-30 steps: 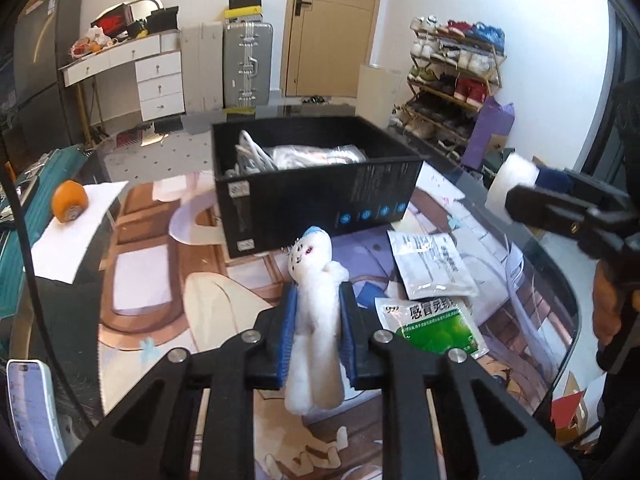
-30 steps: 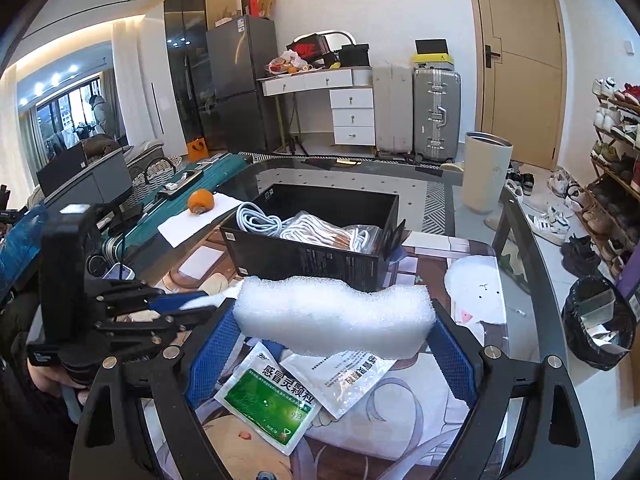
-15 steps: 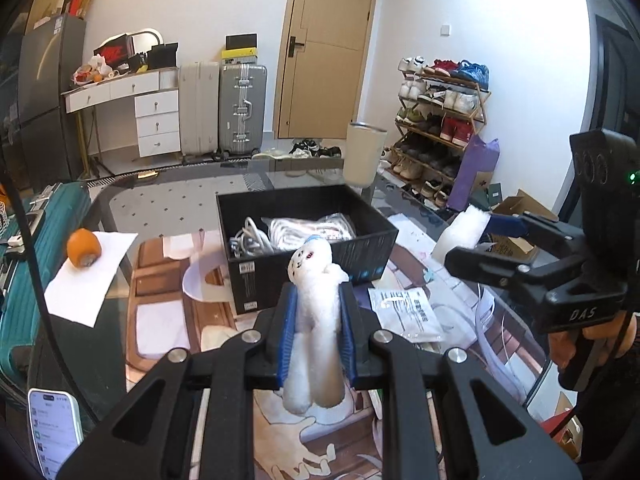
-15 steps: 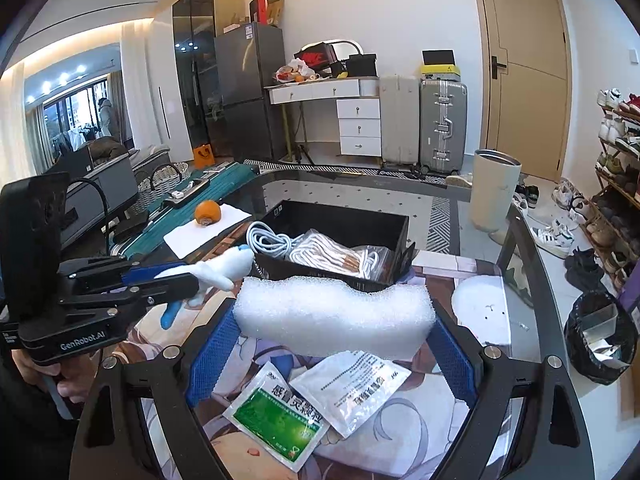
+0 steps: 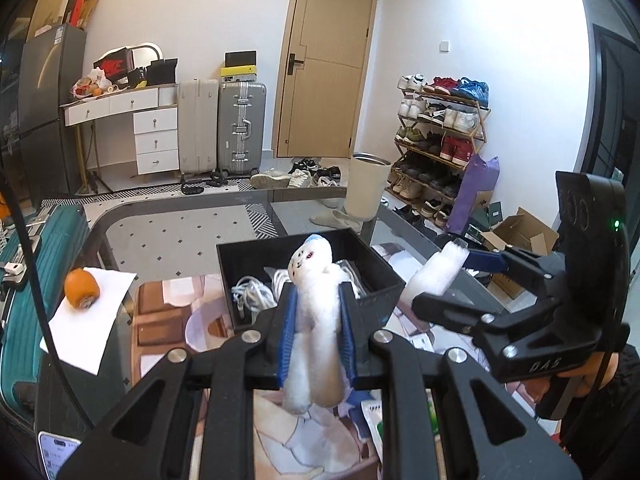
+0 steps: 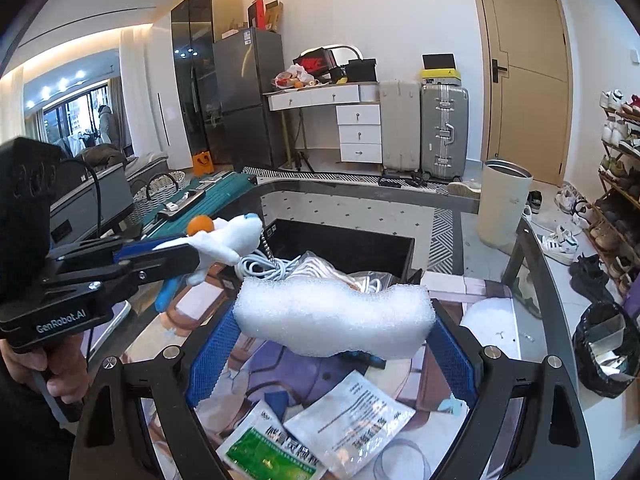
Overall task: Organize soft objects
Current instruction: 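Carry the foam strip and plush doll over the black box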
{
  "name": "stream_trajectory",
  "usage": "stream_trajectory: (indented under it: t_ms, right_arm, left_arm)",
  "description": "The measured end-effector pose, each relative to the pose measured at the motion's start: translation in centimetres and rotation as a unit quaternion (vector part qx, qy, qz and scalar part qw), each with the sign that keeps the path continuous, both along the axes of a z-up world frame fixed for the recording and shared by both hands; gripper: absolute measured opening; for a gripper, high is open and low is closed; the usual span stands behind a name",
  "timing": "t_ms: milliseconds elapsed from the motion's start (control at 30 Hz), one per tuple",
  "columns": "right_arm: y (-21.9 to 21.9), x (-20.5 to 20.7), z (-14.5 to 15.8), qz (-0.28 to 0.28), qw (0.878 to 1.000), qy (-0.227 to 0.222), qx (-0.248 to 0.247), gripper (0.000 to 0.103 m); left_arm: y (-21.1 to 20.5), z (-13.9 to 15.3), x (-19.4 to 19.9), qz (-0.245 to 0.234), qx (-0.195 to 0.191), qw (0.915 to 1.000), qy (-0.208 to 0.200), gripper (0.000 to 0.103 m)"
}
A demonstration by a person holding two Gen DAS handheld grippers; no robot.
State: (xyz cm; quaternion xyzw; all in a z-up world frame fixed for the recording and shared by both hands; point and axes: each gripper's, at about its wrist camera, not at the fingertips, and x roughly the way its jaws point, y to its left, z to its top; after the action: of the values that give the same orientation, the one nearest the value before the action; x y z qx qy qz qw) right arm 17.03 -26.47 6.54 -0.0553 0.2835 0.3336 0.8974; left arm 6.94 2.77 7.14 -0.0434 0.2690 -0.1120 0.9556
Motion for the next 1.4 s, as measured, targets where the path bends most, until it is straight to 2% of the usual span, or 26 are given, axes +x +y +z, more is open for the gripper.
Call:
stream_trajectory:
  t_ms: [333,600,1400]
  right_arm:
    - [1.7,2.6,-0.4,0.008,1.000,0.004,0.002,0.091]
    - [2.8,4.5,-1.1,0.011,1.000,0.007,-0.001,0.091]
    - [6.0,8.1,-3.4,0.025,0.998,0.014,-0.050,0.091]
  left_arm:
    - [0.7,0.5,2.9,0.008,-0.005,0.9999,0.003,0.018]
    - [1.0,-0.3,5.3,0.009,-0.003,0.9998,0.018,0.018]
    - [1.3,-1.8,10.0,0.000,-0.009,0.9991,0.041,0.018]
